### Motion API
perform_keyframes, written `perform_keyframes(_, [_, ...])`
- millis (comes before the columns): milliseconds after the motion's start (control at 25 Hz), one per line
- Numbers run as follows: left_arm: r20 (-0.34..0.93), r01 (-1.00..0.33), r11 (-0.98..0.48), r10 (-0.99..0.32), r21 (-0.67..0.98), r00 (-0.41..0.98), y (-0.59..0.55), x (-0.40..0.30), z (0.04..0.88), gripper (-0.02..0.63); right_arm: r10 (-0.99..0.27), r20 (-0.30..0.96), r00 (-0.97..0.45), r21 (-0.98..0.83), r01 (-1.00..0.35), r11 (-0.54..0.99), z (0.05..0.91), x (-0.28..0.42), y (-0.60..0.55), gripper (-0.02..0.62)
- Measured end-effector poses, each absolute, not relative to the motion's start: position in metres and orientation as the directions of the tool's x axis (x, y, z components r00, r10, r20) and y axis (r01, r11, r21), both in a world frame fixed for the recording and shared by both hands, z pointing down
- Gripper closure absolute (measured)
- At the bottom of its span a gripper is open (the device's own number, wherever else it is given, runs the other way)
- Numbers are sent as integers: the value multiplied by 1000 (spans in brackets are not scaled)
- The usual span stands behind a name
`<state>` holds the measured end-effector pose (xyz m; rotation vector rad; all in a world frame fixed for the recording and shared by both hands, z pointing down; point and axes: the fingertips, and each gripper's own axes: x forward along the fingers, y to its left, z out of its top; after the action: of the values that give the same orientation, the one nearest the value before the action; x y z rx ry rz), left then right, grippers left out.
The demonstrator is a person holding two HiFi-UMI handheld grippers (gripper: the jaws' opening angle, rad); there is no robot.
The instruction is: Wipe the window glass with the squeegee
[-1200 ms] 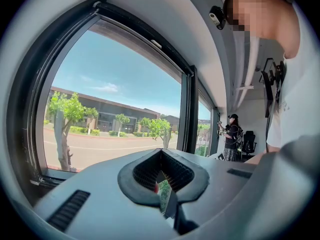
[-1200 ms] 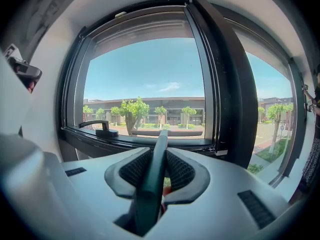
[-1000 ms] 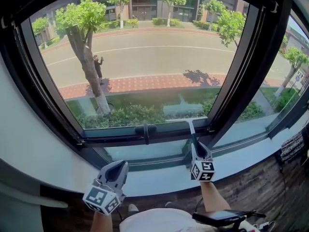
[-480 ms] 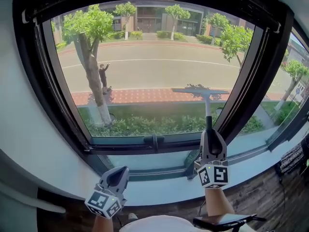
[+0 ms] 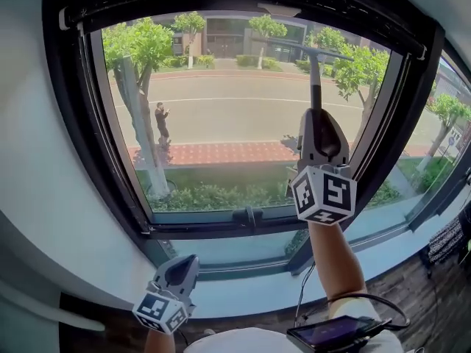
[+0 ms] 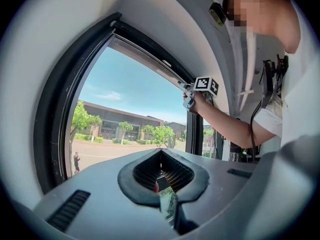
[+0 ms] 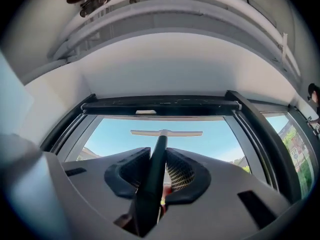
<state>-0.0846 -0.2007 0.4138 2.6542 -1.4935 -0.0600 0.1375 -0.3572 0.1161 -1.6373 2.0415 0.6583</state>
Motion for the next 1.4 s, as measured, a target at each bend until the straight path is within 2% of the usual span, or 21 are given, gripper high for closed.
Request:
perform_keyframes(320, [6, -826, -558, -828, 85, 560, -182, -106, 413, 588, -754, -637, -162, 100, -987, 127, 74, 99, -377, 492])
perform_keyframes(840, [3, -807, -580, -812, 108, 584, -185, -119, 421, 588, -702, -675, -227, 87, -969, 230, 52, 91, -381, 492])
perform_keyframes(1400, [19, -824, -553, -829, 124, 559, -183, -127, 426, 588, -718, -650, -248, 132, -968, 215, 84, 87, -384, 492])
